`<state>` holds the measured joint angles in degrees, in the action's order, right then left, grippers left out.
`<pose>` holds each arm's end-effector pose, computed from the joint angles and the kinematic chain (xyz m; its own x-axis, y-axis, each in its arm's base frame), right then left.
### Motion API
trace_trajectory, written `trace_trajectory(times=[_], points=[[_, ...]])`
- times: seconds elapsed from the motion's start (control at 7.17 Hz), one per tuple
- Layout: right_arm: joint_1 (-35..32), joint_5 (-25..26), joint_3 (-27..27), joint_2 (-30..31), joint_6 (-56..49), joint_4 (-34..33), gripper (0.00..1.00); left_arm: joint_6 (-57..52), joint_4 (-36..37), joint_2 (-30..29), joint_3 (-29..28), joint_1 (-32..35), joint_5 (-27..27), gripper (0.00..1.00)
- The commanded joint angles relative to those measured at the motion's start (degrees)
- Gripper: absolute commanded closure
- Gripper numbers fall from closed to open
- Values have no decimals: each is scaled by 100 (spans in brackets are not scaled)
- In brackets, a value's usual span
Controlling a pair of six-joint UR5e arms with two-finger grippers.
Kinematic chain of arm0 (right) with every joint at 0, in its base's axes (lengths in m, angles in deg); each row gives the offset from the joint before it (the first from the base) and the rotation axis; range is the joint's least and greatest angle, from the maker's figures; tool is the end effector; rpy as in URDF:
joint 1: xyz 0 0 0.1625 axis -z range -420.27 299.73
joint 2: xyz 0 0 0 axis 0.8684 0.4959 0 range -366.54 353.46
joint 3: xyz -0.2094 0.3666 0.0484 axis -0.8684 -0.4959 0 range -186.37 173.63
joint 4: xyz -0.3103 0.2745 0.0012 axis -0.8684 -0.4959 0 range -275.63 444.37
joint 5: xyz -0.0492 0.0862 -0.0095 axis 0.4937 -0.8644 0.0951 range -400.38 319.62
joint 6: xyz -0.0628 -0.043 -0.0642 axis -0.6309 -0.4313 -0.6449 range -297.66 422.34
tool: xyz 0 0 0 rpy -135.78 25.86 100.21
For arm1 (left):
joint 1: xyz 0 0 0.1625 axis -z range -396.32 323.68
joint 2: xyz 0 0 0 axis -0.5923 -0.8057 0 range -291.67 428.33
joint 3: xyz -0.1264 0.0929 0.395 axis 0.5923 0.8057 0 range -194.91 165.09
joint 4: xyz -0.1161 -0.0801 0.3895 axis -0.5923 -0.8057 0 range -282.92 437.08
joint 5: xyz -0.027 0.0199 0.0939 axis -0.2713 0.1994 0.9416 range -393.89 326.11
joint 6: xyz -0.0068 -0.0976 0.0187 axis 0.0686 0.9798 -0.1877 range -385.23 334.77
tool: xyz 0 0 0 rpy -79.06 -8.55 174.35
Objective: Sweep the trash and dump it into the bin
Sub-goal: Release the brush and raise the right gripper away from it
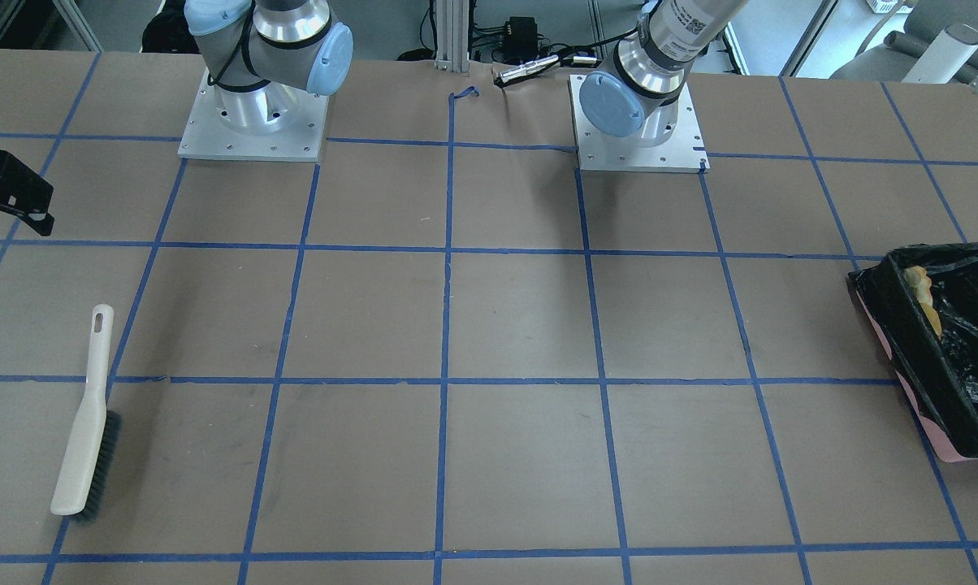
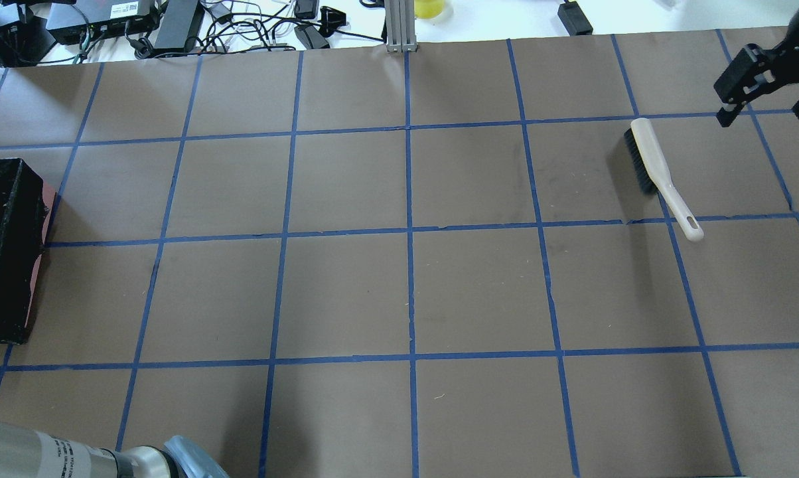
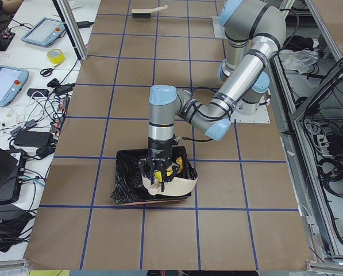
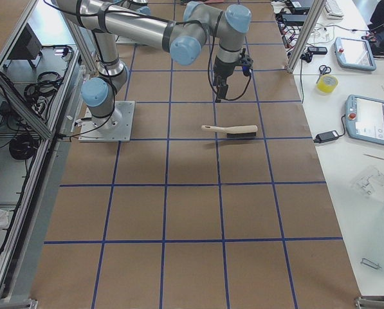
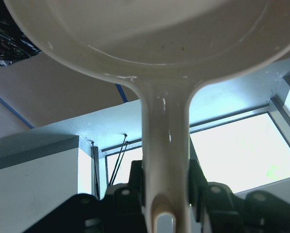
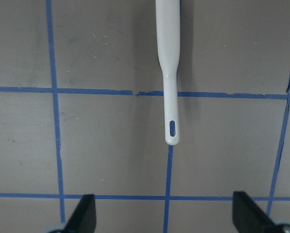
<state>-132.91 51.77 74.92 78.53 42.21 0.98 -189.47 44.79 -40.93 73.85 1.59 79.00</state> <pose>-0.0322 -0.5374 0.5075 -0.9986 -0.0499 0.0182 -0.0488 0.9971 0.0592 0.4536 -0.4731 0.4353 0.1912 0.9748 0.1146 0.6848 -0.2161 0.6959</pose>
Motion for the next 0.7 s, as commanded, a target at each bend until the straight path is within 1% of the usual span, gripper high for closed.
trace_trajectory(times=[0.0, 0.14, 0.28, 0.56], points=[[-1254, -118, -297, 141, 1301, 77, 0, 14, 205, 185, 254, 33, 83, 100], [-1783, -57, -272, 142, 1684, 69, 0, 5, 650, 325, 621, 42, 93, 100], [-2006, -65, -220, 150, 1966, 34, 0, -12, 1133, 449, 981, 42, 84, 100], [-2026, -65, -210, 116, 2083, 42, 0, 5, 1164, 581, 1108, 42, 93, 100]])
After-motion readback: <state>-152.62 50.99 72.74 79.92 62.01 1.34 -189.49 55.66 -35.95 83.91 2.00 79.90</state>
